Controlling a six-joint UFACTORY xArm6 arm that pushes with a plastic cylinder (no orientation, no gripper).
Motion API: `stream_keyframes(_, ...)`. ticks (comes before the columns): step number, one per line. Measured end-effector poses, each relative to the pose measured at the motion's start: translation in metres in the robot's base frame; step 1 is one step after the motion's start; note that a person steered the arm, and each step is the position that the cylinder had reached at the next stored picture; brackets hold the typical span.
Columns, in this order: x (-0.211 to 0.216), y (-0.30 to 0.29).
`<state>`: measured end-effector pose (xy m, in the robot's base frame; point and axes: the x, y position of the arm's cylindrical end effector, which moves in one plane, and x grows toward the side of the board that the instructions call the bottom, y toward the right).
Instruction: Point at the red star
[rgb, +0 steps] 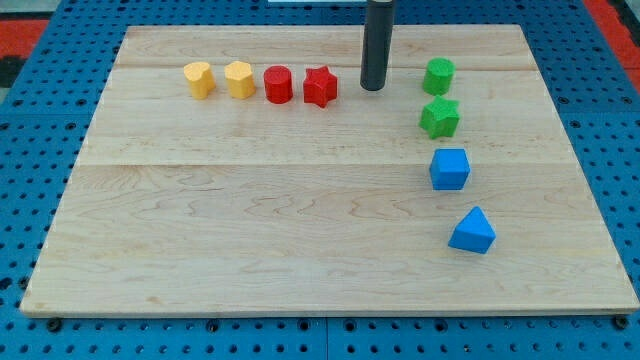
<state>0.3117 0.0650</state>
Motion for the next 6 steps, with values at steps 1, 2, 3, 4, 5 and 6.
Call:
stream_keyframes(1,0.000,0.000)
stream_keyframes(2,0.000,0.000)
stream_keyframes(3,0.001,0.002)
stream_keyframes(4,0.004,0.002)
stream_keyframes(5,0.056,0.000)
stream_keyframes(6,0.066,-0.040)
